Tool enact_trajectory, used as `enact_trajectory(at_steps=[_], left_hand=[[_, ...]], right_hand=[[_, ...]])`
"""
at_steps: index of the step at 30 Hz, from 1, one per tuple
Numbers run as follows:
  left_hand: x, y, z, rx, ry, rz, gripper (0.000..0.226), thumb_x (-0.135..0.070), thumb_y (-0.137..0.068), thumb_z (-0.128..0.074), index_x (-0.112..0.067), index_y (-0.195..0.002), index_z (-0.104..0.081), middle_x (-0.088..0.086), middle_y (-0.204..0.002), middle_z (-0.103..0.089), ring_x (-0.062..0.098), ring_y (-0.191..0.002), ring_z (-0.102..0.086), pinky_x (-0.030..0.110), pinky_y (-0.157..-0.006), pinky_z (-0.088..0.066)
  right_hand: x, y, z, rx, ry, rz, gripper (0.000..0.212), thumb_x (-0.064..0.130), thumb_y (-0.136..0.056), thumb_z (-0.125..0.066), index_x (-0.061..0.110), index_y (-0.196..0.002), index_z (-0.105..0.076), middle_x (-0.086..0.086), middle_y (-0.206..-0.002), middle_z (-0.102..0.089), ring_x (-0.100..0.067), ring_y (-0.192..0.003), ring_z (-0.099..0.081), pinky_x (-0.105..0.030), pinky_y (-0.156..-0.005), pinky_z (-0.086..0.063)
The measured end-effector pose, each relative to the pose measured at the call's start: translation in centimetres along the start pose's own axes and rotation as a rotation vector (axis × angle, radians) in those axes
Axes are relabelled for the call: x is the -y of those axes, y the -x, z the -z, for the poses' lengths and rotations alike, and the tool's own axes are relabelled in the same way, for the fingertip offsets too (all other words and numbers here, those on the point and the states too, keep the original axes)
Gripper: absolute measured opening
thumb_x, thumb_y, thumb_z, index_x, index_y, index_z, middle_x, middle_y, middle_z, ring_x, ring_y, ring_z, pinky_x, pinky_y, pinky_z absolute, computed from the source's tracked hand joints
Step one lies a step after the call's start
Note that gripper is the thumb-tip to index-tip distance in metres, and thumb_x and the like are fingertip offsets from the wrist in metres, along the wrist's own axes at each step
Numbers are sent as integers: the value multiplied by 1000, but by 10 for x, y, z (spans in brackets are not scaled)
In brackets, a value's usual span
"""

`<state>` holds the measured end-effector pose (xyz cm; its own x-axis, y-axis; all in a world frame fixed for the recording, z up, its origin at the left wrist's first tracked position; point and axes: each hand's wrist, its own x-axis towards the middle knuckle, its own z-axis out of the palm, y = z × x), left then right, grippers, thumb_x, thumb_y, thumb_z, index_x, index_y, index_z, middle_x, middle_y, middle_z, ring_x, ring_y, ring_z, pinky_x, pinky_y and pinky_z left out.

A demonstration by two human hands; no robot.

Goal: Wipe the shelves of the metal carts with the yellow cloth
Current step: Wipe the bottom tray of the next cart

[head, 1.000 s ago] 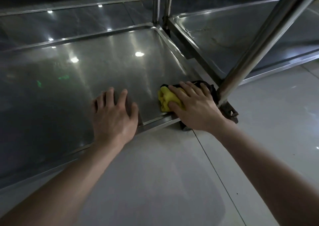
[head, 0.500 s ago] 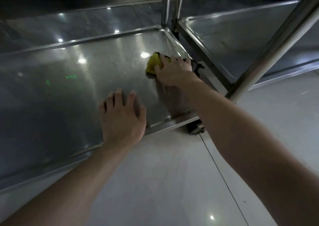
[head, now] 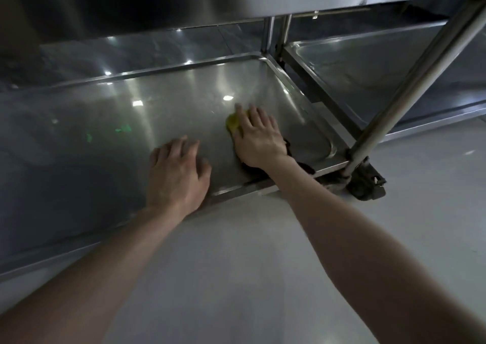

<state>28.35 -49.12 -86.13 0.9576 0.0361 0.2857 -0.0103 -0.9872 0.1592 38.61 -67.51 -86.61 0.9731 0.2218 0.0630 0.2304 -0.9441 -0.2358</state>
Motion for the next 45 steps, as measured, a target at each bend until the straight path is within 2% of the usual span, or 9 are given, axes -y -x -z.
enact_trajectory(at_steps=[6, 11, 14, 22, 28, 31, 34, 38, 45], left_hand=[[20, 23, -4, 35, -79, 71, 54, -45, -101, -40, -15, -141, -62, 16, -149, -59, 40, -141, -50, 53, -119, -35], [20, 25, -8, -4, -99, 67, 57, -47, -100, -42, -14, -141, -62, 17, -149, -58, 41, -141, -49, 54, -120, -35], [18, 24, -7, 4, -91, 76, 58, -47, -99, -43, -13, -143, -62, 17, -151, -57, 41, -142, -49, 56, -120, -34], [17, 25, -3, 8, -87, 86, 60, -48, -97, -41, -15, -142, -61, 15, -148, -59, 40, -140, -50, 55, -118, -36], [16, 24, -5, -1, -94, 81, 59, -47, -99, -39, -13, -142, -62, 16, -153, -56, 41, -144, -48, 56, -120, -34], [16, 24, -5, 12, -96, 91, 61, -48, -98, -39, -14, -143, -61, 15, -154, -55, 40, -144, -47, 56, -121, -33], [16, 25, -3, 5, -76, 88, 62, -49, -99, -37, -15, -144, -61, 15, -155, -55, 39, -145, -46, 56, -121, -33], [17, 25, -4, -27, -87, 66, 58, -47, -98, -40, -13, -140, -60, 16, -149, -59, 40, -140, -50, 55, -118, -37], [18, 24, -8, -47, -83, 60, 56, -47, -99, -44, -13, -139, -62, 17, -152, -57, 41, -142, -49, 55, -119, -35]], right_hand=[[53, -22, -6, 84, -42, 202, 60, 60, -109, -30, 39, -166, -28, -6, -178, -18, -28, -163, -14, -54, -131, -8], [-100, -58, 38, -37, 77, -257, 74, 71, -102, -21, 35, -167, -25, -7, -179, -14, -28, -165, -8, -56, -132, -3], [-95, -71, 34, -45, 102, -364, 75, 63, -103, -30, 26, -167, -27, -16, -177, -15, -34, -164, -12, -53, -133, -6], [125, -87, -13, 222, -19, 420, 61, 55, -109, -31, 38, -167, -25, -5, -180, -8, -25, -165, -9, -46, -132, -7], [-90, -116, 26, -63, 148, -182, 69, 53, -103, -21, 25, -165, -31, -9, -178, -15, -29, -165, -7, -57, -131, -4], [-93, -100, 36, -76, 113, -290, 74, 57, -104, -22, 18, -167, -27, -13, -177, -18, -31, -164, -12, -51, -133, -7], [9, -91, 7, -40, 88, 7, 65, 50, -102, -28, 24, -161, -40, -11, -169, -36, -32, -158, -27, -46, -129, -21], [117, -70, -19, 140, -50, 321, 59, 53, -109, -31, 42, -167, -27, -5, -178, -15, -24, -165, -10, -44, -133, -7], [-94, -47, 40, 7, 57, -150, 66, 67, -105, -18, 43, -167, -22, 0, -178, -17, -21, -164, -12, -48, -132, -5]])
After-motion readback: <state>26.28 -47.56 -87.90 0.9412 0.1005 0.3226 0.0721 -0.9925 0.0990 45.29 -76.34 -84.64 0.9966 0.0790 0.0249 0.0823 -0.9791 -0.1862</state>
